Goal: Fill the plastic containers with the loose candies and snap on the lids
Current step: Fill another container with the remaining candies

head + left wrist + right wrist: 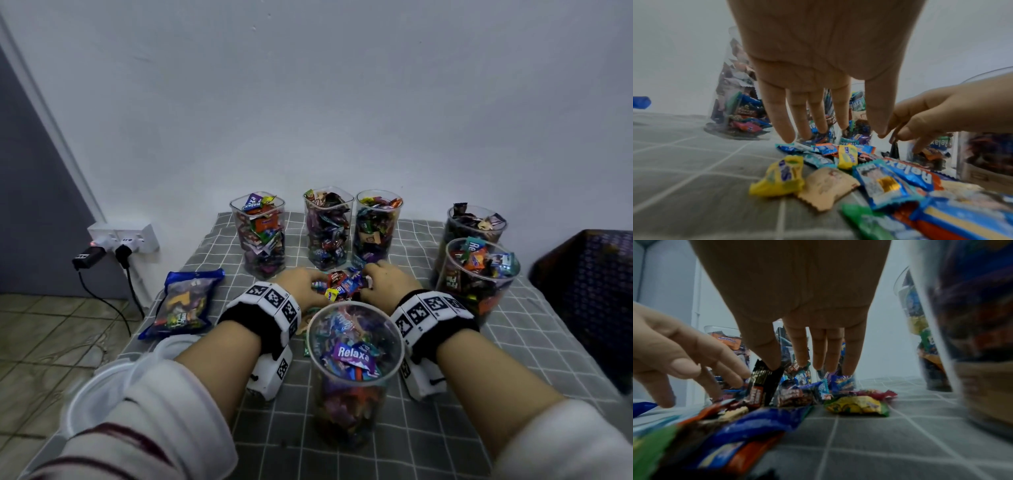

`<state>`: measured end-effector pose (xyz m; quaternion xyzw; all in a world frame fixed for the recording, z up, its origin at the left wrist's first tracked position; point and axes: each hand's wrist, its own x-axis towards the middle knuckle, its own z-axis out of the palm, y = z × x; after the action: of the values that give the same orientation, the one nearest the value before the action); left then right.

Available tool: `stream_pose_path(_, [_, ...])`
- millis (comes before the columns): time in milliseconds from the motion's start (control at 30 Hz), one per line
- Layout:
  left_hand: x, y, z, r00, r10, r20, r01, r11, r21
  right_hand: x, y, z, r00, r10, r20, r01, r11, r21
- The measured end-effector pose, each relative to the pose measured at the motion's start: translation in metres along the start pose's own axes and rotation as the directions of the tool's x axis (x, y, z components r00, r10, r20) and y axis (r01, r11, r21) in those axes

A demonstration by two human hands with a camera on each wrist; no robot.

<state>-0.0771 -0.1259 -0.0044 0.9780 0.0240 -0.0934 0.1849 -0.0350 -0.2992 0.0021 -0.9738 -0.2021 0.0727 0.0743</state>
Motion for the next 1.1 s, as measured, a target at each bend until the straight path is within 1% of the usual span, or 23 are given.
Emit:
stream_pose_path(67, [0.009,0.003,0.001,0.999,0.016,0.042,-0.018,0.999,0.040,0.010,-0.001,0.002,1.000,0.005,0.014,-0.005,1.000,-0.015])
stream_pose_path(200, [0.019,0.012,0.002,0.993,0.033,0.115,-0.036,0.999,0.030,0.024,-0.004,0.006,0.998,0.022,0.056,-0.020,0.999,-0.026])
stream_pose_path(367, [0.030,0.012,0.002,0.989,0.029,0.145,-0.036,0.998,0.045,0.038,-0.008,0.010,0.997,0.005,0.076,-0.007,1.000,0.024])
stream_pose_path(533, [0.037,0.011,0.002,0.971,0.014,0.240,-0.037,0.995,0.088,0.046,-0.013,0.009,0.983,0.049,0.177,-0.049,0.999,-0.002])
stream_pose_path(667, [0.033,0.011,0.008,0.969,0.036,0.245,-0.057,0.995,0.079,0.044,-0.014,0.007,0.971,0.044,0.235,-0.036,0.999,-0.038])
stream_pose_path(733, [0.027,0.015,0.007,0.961,0.044,0.272,-0.058,0.997,0.044,0.039,-0.014,0.003,0.964,0.017,0.264,-0.012,1.000,-0.018])
stream_pose_path(833, [0.020,0.018,0.001,0.933,0.079,0.351,-0.065,0.997,-0.052,0.029,-0.010,-0.005,0.944,-0.018,0.328,0.001,0.999,0.053])
stream_pose_path(900, [0.017,0.016,0.000,0.913,0.106,0.394,-0.090,0.994,-0.058,0.020,-0.006,-0.008,0.929,-0.060,0.365,0.013,0.992,0.129])
stream_pose_path(967, [0.012,0.016,0.000,0.919,0.094,0.384,-0.114,0.993,0.030,0.015,-0.003,-0.008,0.914,-0.111,0.389,0.043,0.983,0.180])
stream_pose_path(1033, [0.008,0.016,0.001,0.944,0.088,0.317,-0.137,0.981,0.135,0.009,-0.003,-0.009,0.907,-0.131,0.401,0.086,0.988,0.127])
stream_pose_path(1100, [0.003,0.019,0.003,0.964,0.092,0.250,-0.141,0.972,0.185,0.001,-0.006,-0.012,0.915,-0.110,0.388,0.094,0.994,0.059])
